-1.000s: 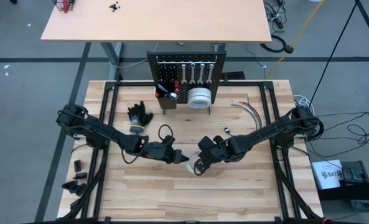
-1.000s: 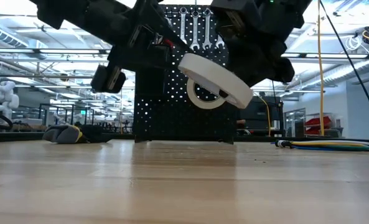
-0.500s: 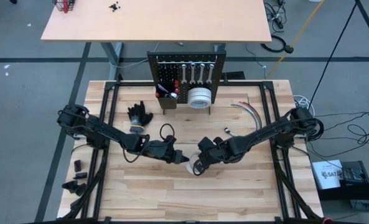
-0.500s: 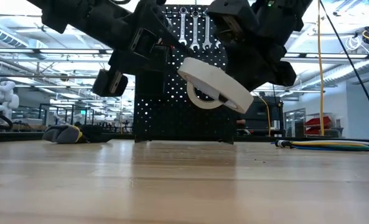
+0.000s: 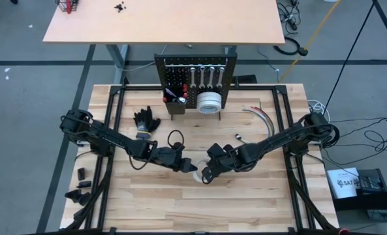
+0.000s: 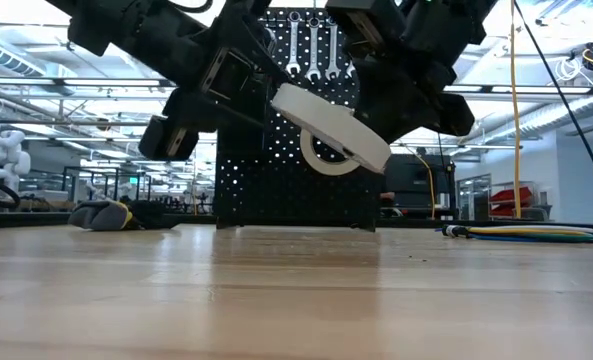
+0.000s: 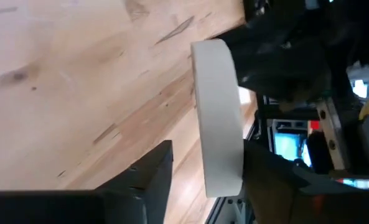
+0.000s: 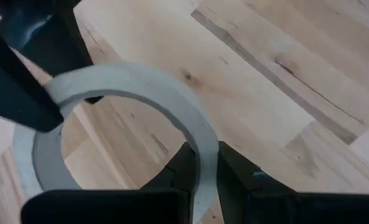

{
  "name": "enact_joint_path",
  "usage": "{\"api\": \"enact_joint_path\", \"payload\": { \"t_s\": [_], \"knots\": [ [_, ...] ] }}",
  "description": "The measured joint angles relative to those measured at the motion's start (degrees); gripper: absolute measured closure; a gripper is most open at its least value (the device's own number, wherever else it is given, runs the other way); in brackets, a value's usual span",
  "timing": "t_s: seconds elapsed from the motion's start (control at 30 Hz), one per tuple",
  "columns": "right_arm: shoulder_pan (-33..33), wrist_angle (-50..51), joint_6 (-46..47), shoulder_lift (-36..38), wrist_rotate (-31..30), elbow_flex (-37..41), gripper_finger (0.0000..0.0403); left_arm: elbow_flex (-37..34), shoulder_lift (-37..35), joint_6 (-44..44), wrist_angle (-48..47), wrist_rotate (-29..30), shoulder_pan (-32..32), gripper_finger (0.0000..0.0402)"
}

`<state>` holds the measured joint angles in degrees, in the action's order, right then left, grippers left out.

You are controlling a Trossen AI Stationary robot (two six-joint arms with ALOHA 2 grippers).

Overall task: Hang tools onto peg board
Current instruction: Hang the white tape on the peg board

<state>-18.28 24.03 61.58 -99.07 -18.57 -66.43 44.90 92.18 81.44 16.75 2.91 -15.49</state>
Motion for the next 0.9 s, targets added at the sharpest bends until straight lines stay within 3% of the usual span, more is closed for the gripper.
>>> {"api": "enact_joint_path", "payload": {
  "t_s": [0.2, 0.57, 0.73, 0.9],
  "knots": [
    [-0.59, 0.2, 1.54, 0.02, -0.69, 0.11, 0.037, 0.0, -0.04, -0.12, -0.55, -0.08, 0.49, 0.0193],
    [1.42, 0.5, 2.17, 0.02, -1.36, 0.2, 0.037, -0.08, -0.04, -1.36, -0.83, 0.57, 2.27, 0.0193],
    [2.08, 0.52, 2.23, 0.02, -0.94, 0.24, 0.037, -0.09, -0.04, -3.29, -0.87, 0.77, 2.62, 0.0228],
    [2.11, 0.6, 2.23, 0.02, -0.85, 0.28, 0.037, -0.04, -0.07, -6.09, -0.84, 0.98, 2.62, 0.0319]
  ]
}}
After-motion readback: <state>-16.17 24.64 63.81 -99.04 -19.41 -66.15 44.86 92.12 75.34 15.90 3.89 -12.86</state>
